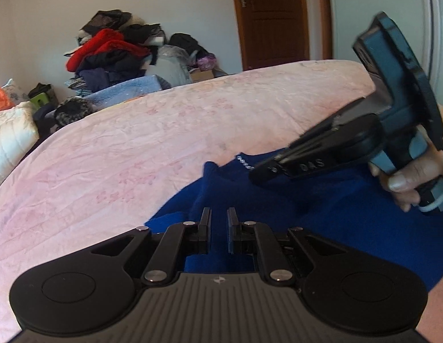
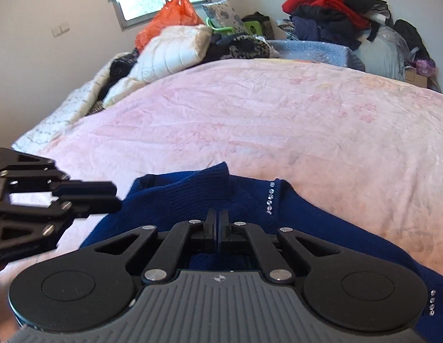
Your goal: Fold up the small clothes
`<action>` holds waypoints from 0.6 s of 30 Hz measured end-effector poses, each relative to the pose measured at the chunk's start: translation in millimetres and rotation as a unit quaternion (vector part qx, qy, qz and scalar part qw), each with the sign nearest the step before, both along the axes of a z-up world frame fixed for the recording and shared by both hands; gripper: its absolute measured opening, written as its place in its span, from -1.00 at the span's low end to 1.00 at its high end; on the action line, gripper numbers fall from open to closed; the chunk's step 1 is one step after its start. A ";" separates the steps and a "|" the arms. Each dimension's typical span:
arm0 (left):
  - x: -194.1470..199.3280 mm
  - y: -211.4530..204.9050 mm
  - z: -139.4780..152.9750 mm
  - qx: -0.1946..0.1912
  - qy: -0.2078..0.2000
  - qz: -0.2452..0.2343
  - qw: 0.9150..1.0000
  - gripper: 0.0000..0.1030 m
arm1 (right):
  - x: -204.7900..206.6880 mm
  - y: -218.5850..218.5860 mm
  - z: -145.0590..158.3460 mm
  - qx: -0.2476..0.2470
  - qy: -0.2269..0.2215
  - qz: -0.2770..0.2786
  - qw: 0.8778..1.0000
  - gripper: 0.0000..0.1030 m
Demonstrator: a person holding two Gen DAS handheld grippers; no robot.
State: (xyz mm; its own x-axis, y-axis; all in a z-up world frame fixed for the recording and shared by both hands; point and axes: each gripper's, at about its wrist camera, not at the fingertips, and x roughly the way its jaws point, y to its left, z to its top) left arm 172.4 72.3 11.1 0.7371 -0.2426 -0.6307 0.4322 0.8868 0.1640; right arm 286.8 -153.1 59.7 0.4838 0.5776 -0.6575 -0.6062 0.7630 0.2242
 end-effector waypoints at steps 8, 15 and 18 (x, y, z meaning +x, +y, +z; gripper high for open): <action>26.3 -37.3 -33.6 0.071 -0.012 -0.022 0.997 -0.65 | -48.4 -73.6 18.0 -0.068 -0.095 -0.090 0.989 0.28; 56.0 -28.9 -48.1 0.045 0.014 -0.007 0.999 -0.49 | -69.5 -174.0 12.1 -0.050 -0.070 -0.204 0.975 0.51; 54.1 -30.3 -52.1 0.043 0.001 -0.006 0.999 -0.41 | -70.6 -206.2 1.5 0.005 -0.027 -0.243 0.970 0.52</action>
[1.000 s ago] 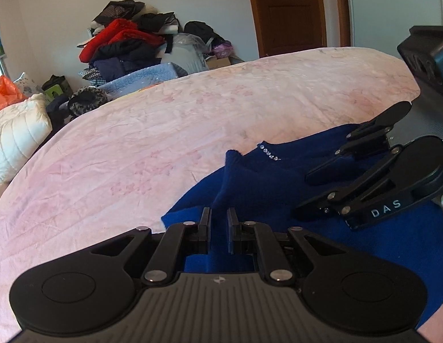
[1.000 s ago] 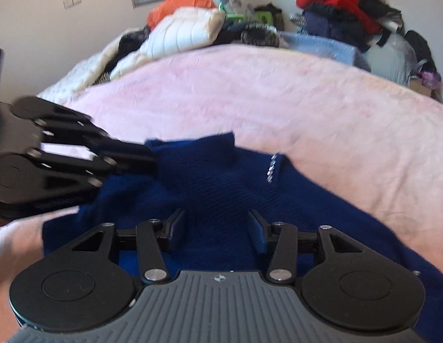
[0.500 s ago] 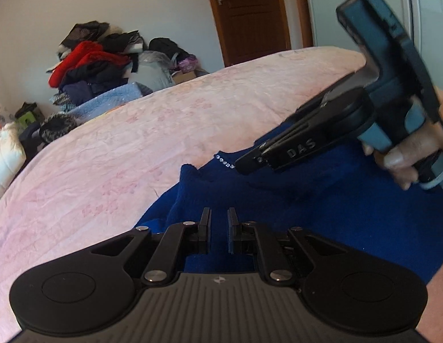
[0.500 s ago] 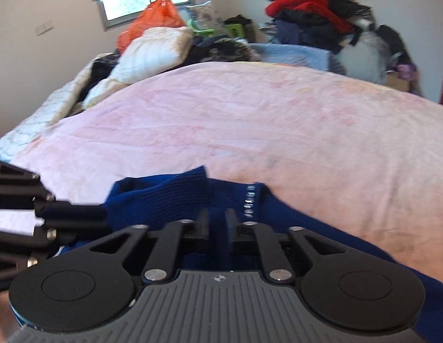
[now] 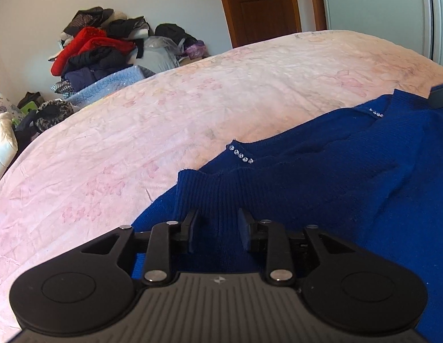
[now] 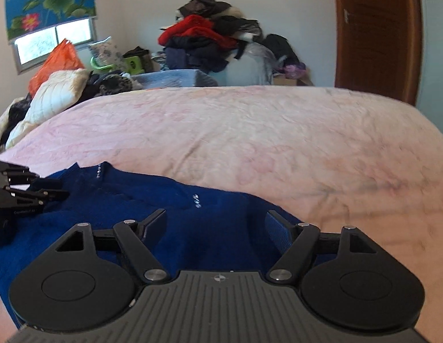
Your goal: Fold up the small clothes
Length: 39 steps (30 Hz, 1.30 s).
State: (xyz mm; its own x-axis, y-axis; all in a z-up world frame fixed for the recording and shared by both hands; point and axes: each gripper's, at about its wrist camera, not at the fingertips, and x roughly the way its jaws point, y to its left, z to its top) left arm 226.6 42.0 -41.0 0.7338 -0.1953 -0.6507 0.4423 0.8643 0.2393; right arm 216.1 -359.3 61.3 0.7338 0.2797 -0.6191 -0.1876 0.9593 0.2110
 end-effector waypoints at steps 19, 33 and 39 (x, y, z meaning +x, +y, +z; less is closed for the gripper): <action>33.8 6.3 7.7 -0.003 -0.005 0.087 0.996 -1.00 | 29.1 17.1 -18.1 -0.015 -0.010 0.006 1.000 -0.73; -9.0 -11.2 23.0 -0.025 0.009 0.104 0.994 -0.97 | -11.2 99.6 -5.3 -0.056 -0.005 0.141 0.988 0.29; -18.5 -19.1 5.5 -0.020 0.007 0.119 0.993 -0.97 | -7.0 121.2 -19.8 -0.073 0.016 0.108 0.991 0.47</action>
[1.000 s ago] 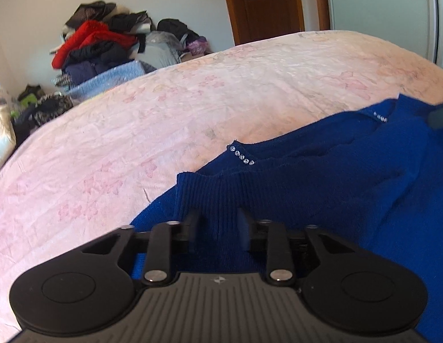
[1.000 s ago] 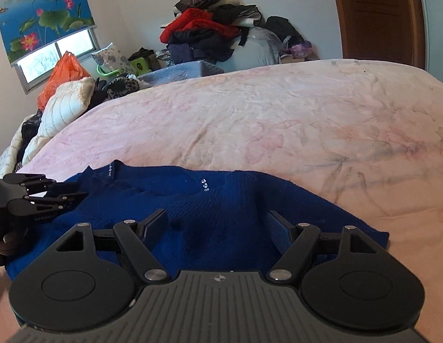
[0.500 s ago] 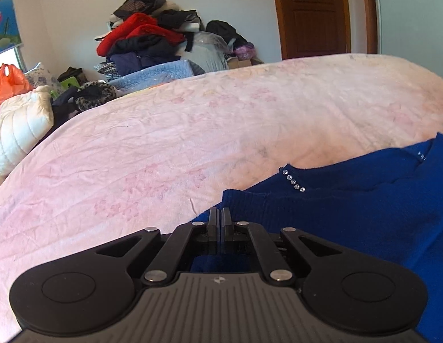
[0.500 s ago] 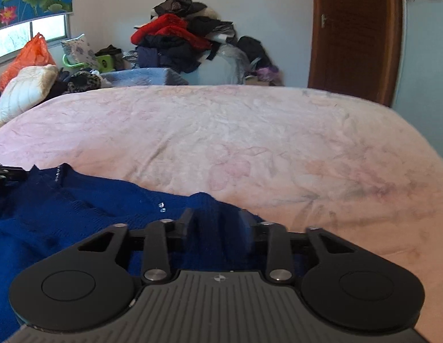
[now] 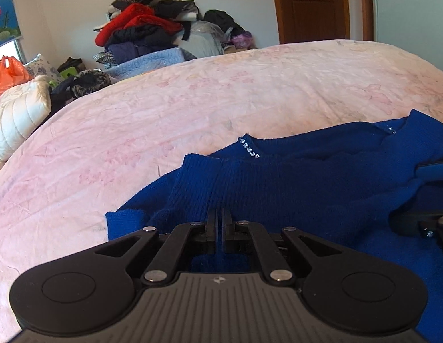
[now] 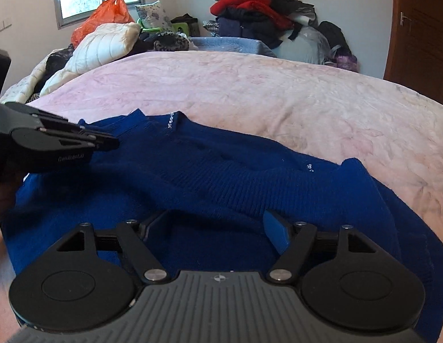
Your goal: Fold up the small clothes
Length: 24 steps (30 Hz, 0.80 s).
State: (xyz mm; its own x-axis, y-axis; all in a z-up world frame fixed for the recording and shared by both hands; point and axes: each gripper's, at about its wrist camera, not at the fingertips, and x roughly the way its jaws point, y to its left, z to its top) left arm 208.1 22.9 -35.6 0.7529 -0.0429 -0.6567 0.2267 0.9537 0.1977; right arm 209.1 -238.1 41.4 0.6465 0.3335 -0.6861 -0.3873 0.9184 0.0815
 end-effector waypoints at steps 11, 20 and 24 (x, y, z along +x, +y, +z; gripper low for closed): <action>-13.8 -8.1 -12.9 0.016 -0.052 0.016 0.998 -0.97 | -23.3 9.9 -20.0 -0.025 -0.034 -0.027 0.999 0.98; -22.8 -21.1 -21.9 0.064 -0.091 0.017 0.994 -0.97 | -27.8 9.2 -22.2 -0.022 -0.045 -0.034 0.998 0.98; -22.8 -22.0 -22.0 0.065 -0.092 0.017 0.994 -0.96 | -31.9 11.1 -24.5 -0.024 -0.059 -0.043 0.997 0.99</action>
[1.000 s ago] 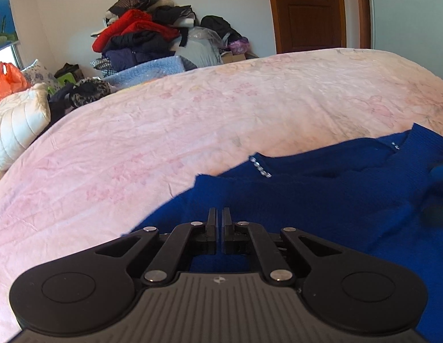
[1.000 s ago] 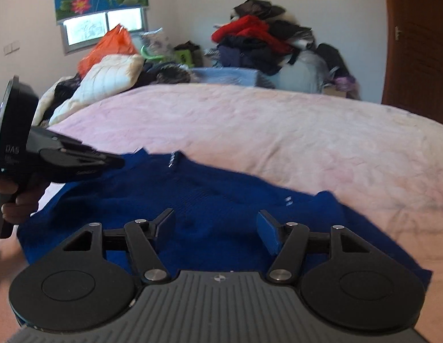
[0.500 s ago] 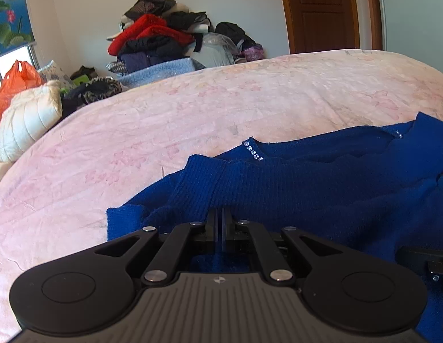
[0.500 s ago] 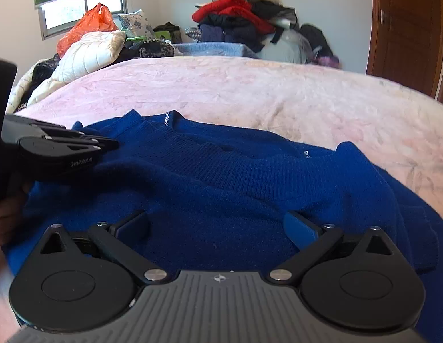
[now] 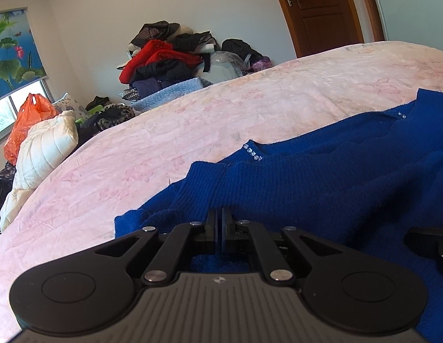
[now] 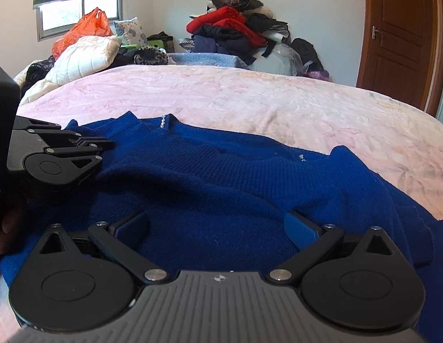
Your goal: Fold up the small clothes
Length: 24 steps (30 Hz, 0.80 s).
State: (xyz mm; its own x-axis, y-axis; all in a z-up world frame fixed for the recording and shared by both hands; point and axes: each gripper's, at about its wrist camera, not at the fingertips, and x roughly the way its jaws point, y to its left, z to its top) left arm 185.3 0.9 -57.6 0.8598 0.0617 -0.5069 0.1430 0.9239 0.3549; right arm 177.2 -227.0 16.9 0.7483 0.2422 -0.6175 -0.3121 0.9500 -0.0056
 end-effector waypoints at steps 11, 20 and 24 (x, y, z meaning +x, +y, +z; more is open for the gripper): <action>-5.5 -26.2 -13.3 0.112 -0.022 0.000 0.993 -0.95 | -0.1 0.4 -0.2 0.004 0.003 -0.002 1.000 0.99; -17.4 -19.0 -2.4 0.091 -0.010 0.007 0.996 -0.95 | -3.6 3.9 -0.1 -0.011 -0.005 -0.004 1.000 0.99; -22.0 -4.5 12.2 0.027 0.019 0.020 0.999 -0.93 | -4.6 4.1 -0.2 -0.011 -0.004 -0.005 1.000 0.99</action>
